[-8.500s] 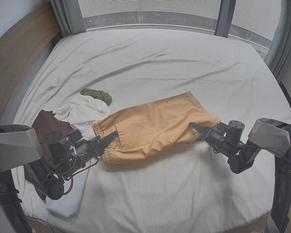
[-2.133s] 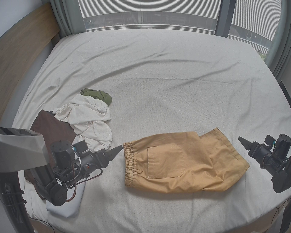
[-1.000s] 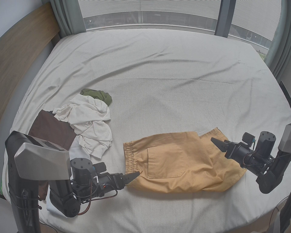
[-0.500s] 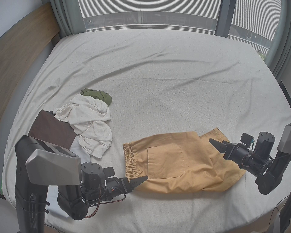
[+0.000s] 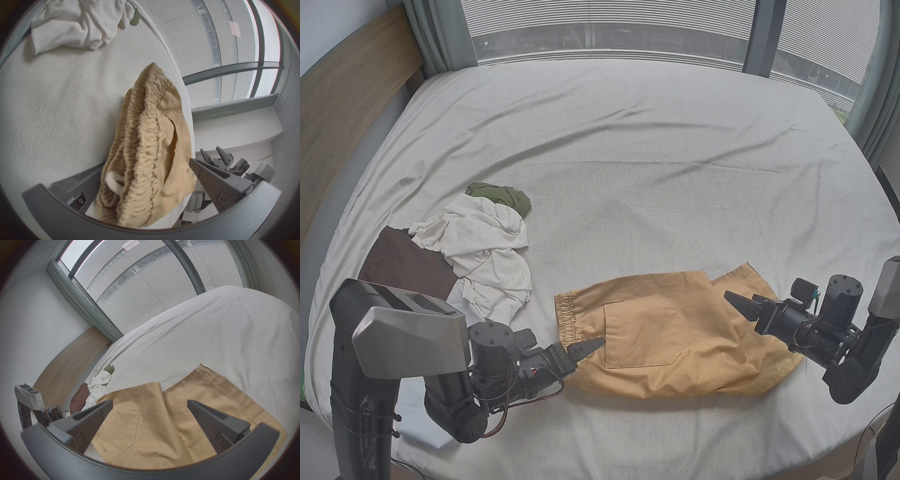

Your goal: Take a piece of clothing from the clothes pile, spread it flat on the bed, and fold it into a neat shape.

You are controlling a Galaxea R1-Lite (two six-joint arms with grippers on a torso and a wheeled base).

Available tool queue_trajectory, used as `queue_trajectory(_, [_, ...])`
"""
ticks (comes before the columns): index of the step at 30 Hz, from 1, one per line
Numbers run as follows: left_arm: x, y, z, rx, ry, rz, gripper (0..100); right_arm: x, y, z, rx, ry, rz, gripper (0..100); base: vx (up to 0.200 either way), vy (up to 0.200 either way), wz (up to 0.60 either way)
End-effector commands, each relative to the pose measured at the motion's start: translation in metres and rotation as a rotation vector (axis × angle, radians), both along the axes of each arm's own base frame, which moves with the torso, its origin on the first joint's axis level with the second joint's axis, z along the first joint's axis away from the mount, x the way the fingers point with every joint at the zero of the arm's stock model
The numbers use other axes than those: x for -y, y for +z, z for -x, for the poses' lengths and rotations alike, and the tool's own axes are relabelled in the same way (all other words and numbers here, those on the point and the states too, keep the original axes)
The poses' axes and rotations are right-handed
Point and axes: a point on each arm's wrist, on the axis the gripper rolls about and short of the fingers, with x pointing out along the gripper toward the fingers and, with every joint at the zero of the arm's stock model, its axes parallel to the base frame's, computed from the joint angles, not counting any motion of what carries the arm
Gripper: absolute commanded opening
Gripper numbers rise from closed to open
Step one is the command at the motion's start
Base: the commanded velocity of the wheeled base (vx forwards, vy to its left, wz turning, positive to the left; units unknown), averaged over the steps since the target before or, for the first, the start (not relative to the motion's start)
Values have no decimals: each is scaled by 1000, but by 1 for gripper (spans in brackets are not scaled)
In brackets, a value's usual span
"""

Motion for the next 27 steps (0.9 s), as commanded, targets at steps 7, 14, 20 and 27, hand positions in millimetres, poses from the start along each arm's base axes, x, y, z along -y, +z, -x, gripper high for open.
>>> queue_trajectory(7, [2,5,-3,21,1,17,100,-3,-5,0,-16,10,4,100,0,0,0])
queue_trajectory(14, [3,4,-5,7,6,37,0,-4,-5,0,-17,13,5,100,0,0,0])
queue_trajectory(20, [-1,10,-2,12,26,35,0,-3,-5,0,-18,8,3,100,0,0,0])
queue_trajectory(27, [-14,29,11,23,55,33,0,0,-9,-3,-29,-2,7,100,0,0,0])
